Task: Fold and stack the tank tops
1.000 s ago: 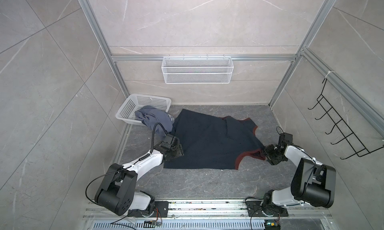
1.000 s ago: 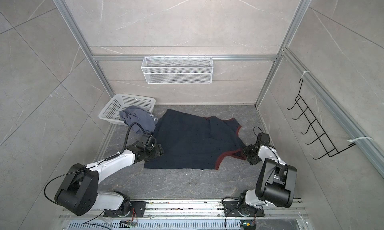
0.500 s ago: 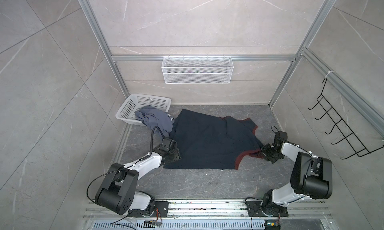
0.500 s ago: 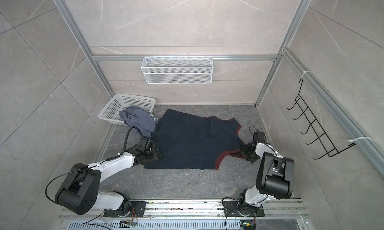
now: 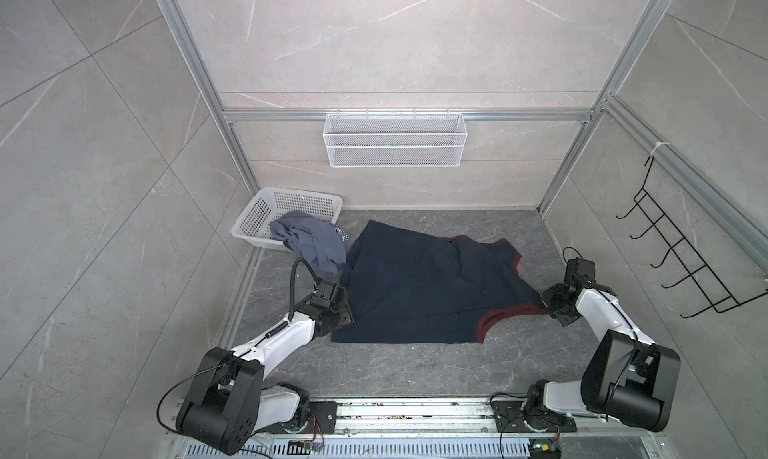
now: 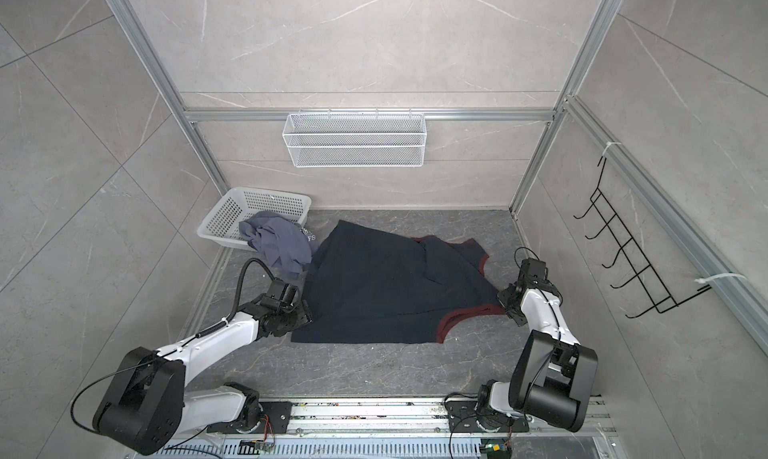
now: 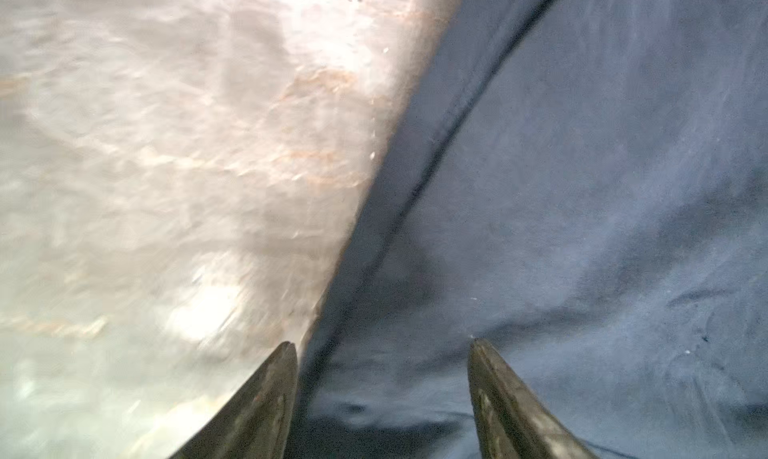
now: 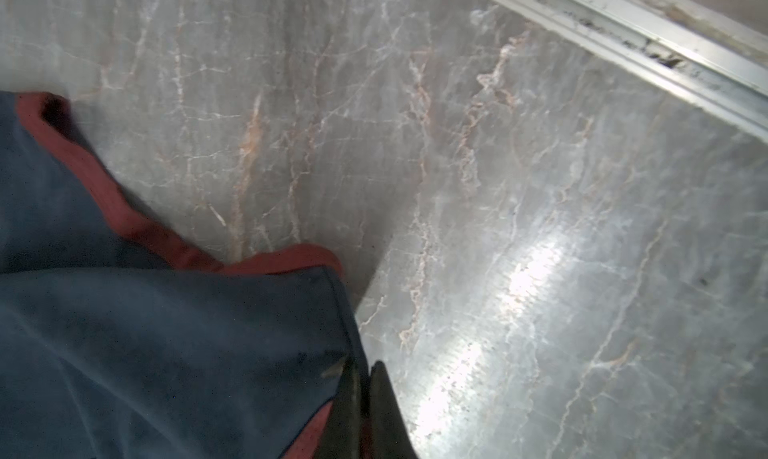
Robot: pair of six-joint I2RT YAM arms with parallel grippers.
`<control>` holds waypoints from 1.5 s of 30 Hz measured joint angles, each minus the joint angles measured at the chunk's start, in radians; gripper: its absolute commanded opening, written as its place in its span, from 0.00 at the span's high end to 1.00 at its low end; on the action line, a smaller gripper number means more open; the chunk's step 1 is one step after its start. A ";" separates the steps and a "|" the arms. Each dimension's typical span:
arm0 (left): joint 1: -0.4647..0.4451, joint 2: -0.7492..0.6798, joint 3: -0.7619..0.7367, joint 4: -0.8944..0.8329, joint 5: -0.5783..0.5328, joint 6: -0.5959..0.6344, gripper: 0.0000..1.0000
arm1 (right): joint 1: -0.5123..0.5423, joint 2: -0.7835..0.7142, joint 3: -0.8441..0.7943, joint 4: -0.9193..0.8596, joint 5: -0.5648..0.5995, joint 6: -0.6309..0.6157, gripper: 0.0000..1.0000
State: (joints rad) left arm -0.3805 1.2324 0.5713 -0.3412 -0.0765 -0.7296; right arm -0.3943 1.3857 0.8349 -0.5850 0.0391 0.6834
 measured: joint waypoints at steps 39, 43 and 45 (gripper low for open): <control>-0.001 0.030 0.041 -0.166 0.053 0.015 0.77 | 0.750 -0.232 -0.253 -0.064 -0.205 0.046 0.59; -0.001 0.030 0.040 -0.158 0.053 0.016 0.78 | 0.750 -0.184 -0.232 -0.049 -0.132 0.031 0.59; -0.001 0.031 0.040 -0.153 0.053 0.018 0.78 | 0.750 -0.156 -0.227 -0.030 -0.113 0.027 0.59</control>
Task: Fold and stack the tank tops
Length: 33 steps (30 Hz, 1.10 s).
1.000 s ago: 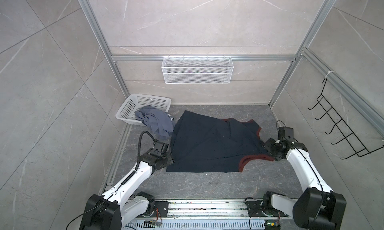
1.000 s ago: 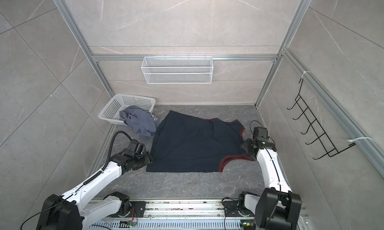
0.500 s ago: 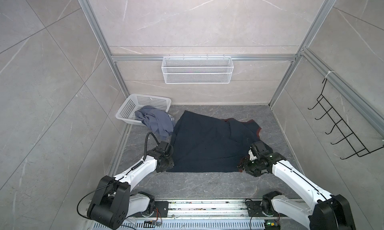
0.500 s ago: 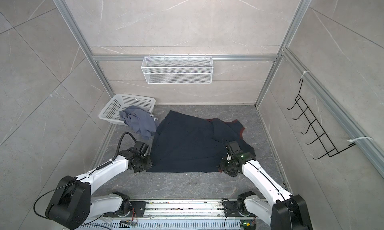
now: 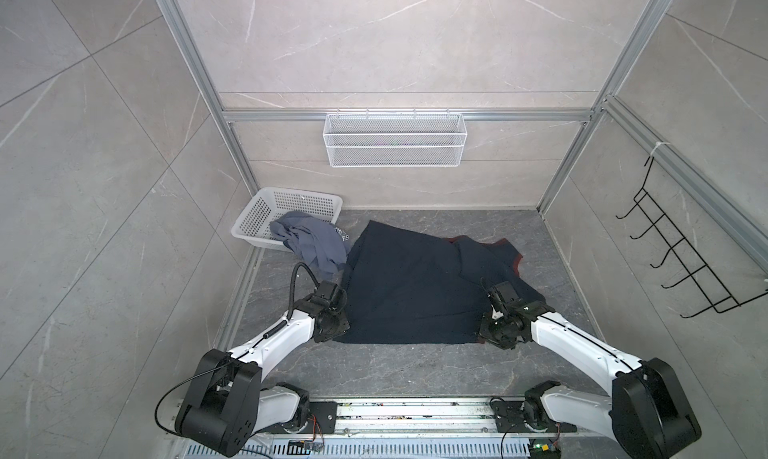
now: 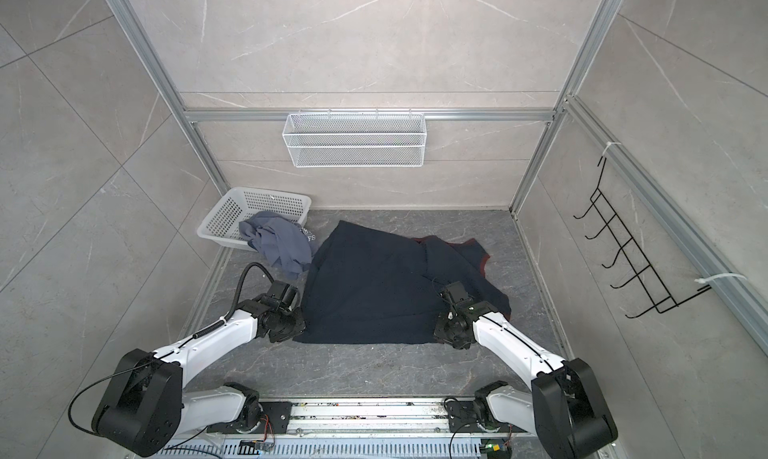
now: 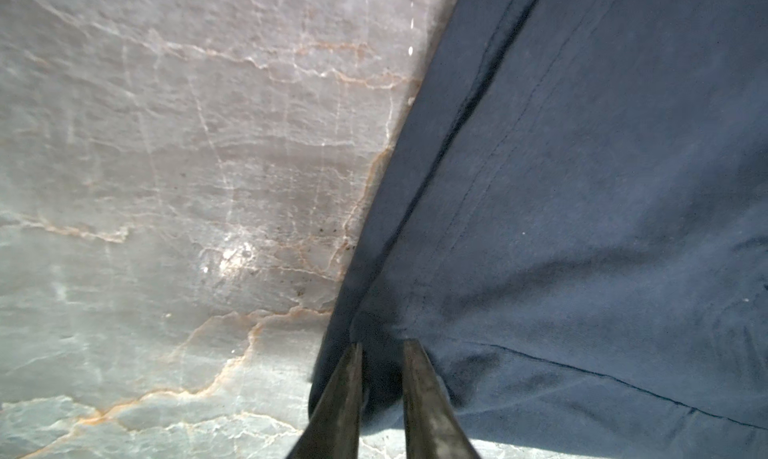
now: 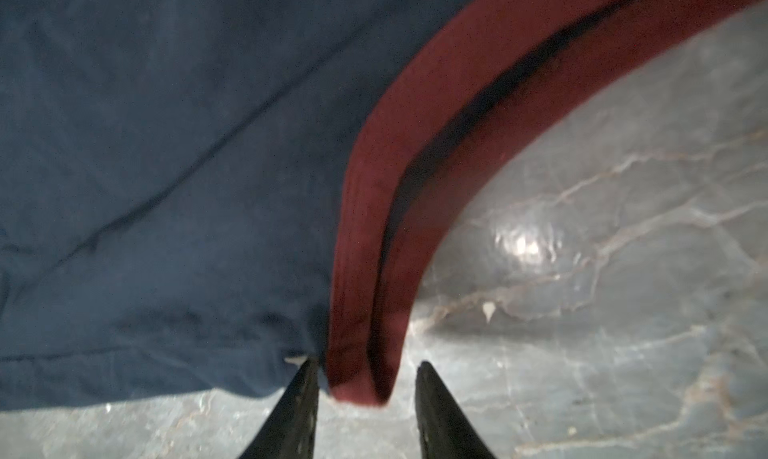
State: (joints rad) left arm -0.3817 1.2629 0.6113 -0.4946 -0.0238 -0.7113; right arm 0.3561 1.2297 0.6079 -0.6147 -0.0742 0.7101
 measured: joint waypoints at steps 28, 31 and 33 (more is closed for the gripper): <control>0.000 -0.047 -0.021 0.022 0.003 0.008 1.00 | 0.005 -0.004 0.000 0.056 0.009 -0.016 1.00; 0.000 -0.102 -0.024 0.016 0.001 0.008 1.00 | 0.005 -0.041 0.002 0.026 0.023 -0.022 1.00; 0.000 -0.135 -0.024 0.010 -0.001 0.008 1.00 | 0.005 -0.063 0.008 0.003 0.034 -0.023 1.00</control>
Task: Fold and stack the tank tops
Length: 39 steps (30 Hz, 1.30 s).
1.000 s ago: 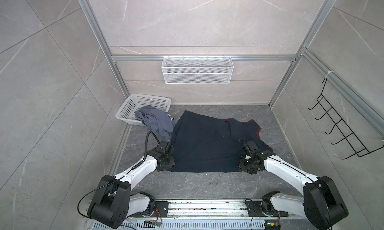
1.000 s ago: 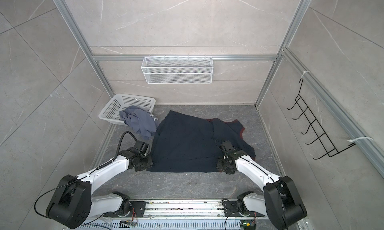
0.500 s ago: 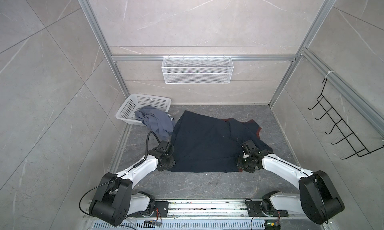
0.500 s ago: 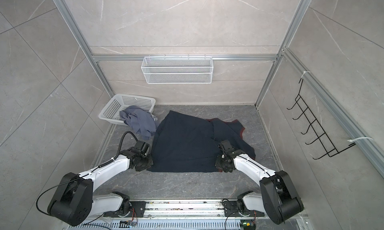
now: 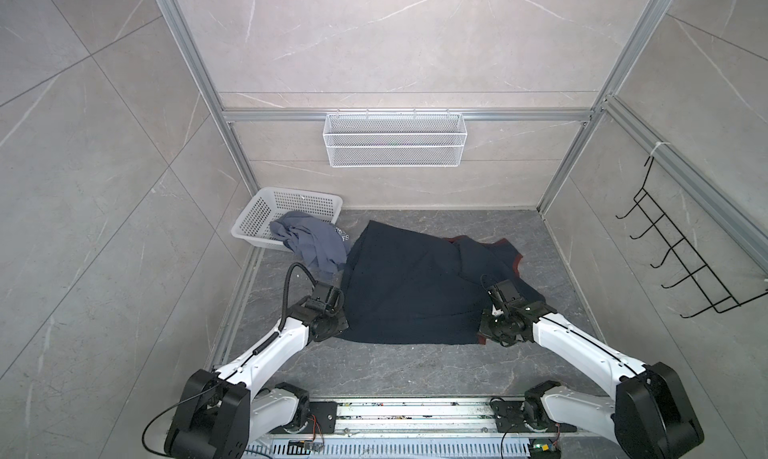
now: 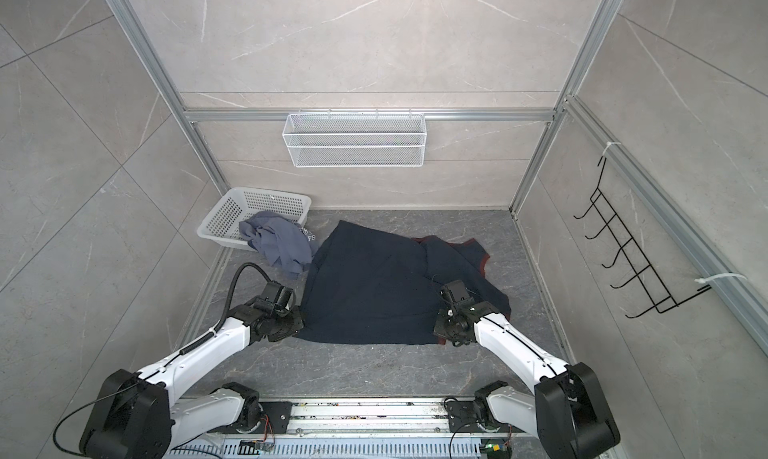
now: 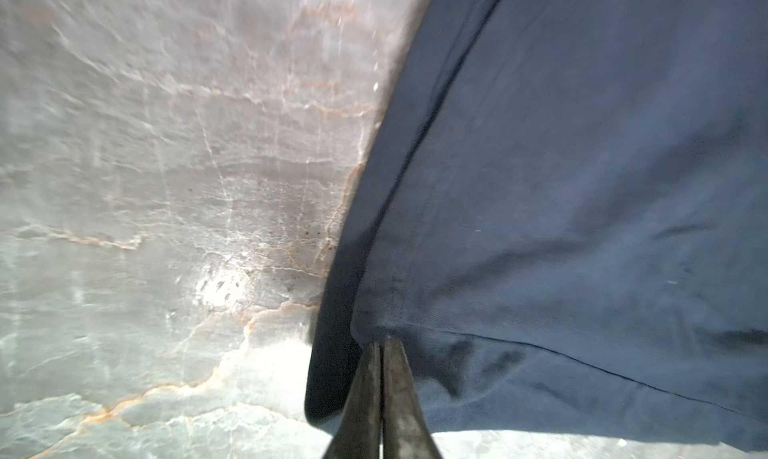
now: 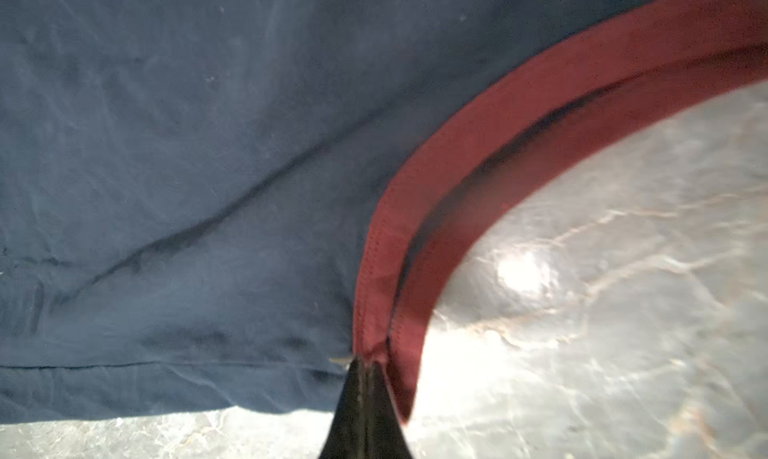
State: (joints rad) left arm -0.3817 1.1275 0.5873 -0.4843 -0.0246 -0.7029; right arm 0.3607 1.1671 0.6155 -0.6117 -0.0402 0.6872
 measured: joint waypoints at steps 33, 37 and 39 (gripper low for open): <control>0.000 -0.142 -0.070 0.021 -0.019 -0.006 1.00 | 0.000 0.092 -0.036 0.116 -0.080 -0.006 0.64; 0.000 -0.142 -0.072 0.022 -0.019 -0.006 1.00 | 0.002 0.113 -0.035 0.116 -0.068 -0.002 0.62; 0.000 -0.142 -0.074 0.022 -0.019 -0.006 1.00 | 0.006 0.126 -0.029 0.116 -0.060 0.001 0.65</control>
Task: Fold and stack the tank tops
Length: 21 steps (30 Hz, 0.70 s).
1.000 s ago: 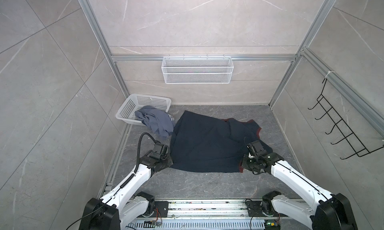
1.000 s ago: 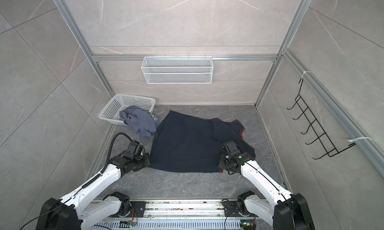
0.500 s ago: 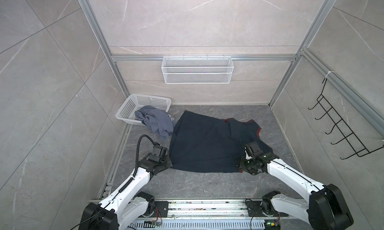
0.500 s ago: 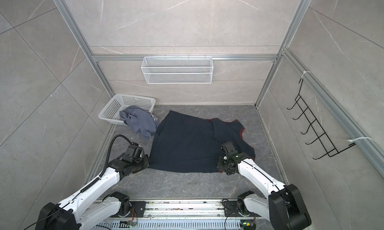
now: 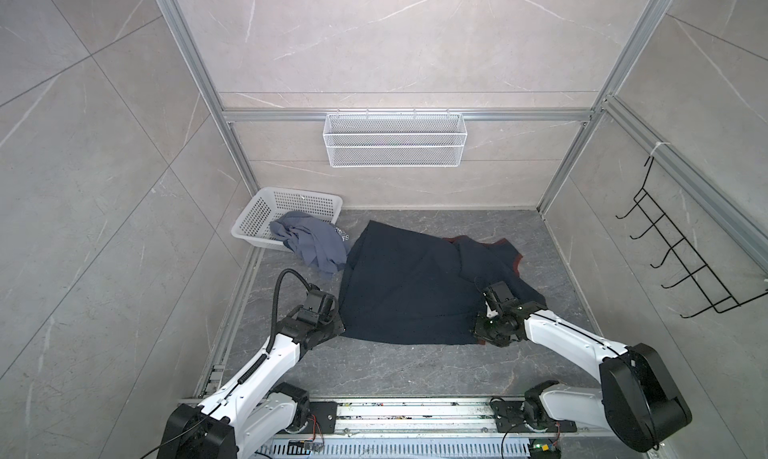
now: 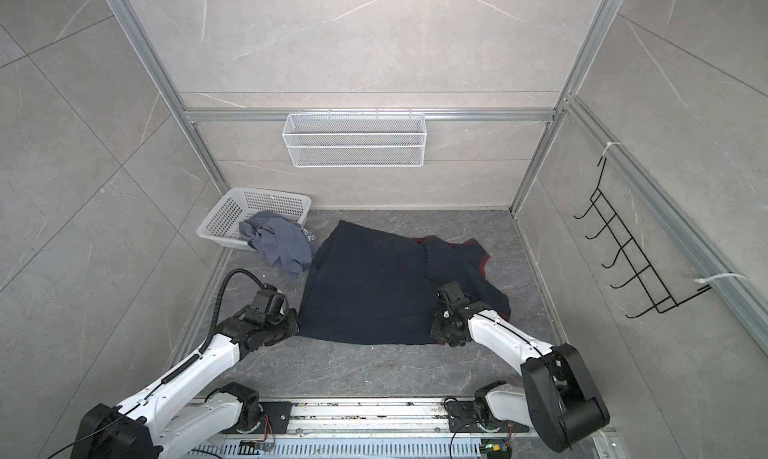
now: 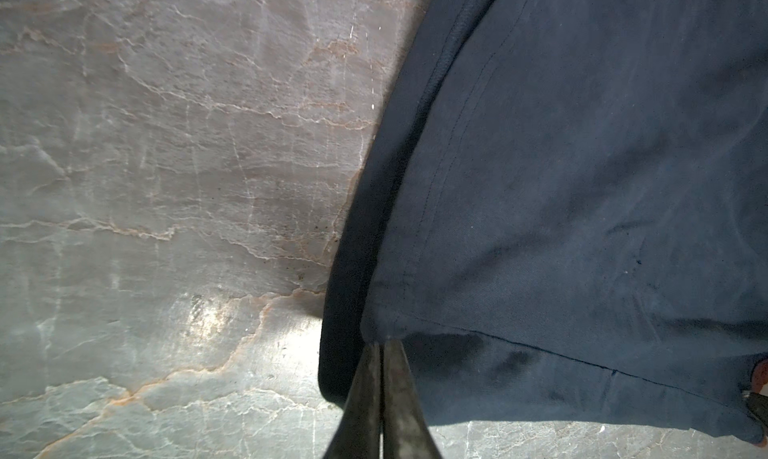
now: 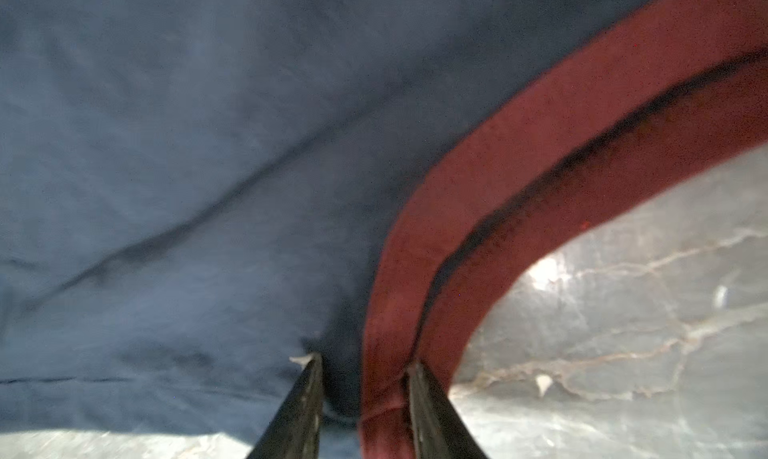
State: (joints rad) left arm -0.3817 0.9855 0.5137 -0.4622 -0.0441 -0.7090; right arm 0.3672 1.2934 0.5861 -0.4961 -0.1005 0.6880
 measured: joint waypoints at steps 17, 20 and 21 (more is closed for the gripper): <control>0.000 -0.044 -0.004 0.000 -0.002 -0.013 1.00 | 0.020 -0.053 0.045 -0.084 0.068 0.006 1.00; 0.000 -0.045 -0.003 0.000 -0.002 -0.013 1.00 | 0.026 -0.072 0.065 -0.111 0.080 -0.003 1.00; 0.000 -0.046 -0.002 0.000 -0.002 -0.013 1.00 | 0.031 -0.075 0.077 -0.127 0.088 -0.004 1.00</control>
State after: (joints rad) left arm -0.3817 0.9394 0.5114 -0.4622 -0.0460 -0.7216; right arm 0.3981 1.2182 0.6632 -0.6228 -0.0128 0.6838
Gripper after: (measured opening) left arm 0.050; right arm 0.046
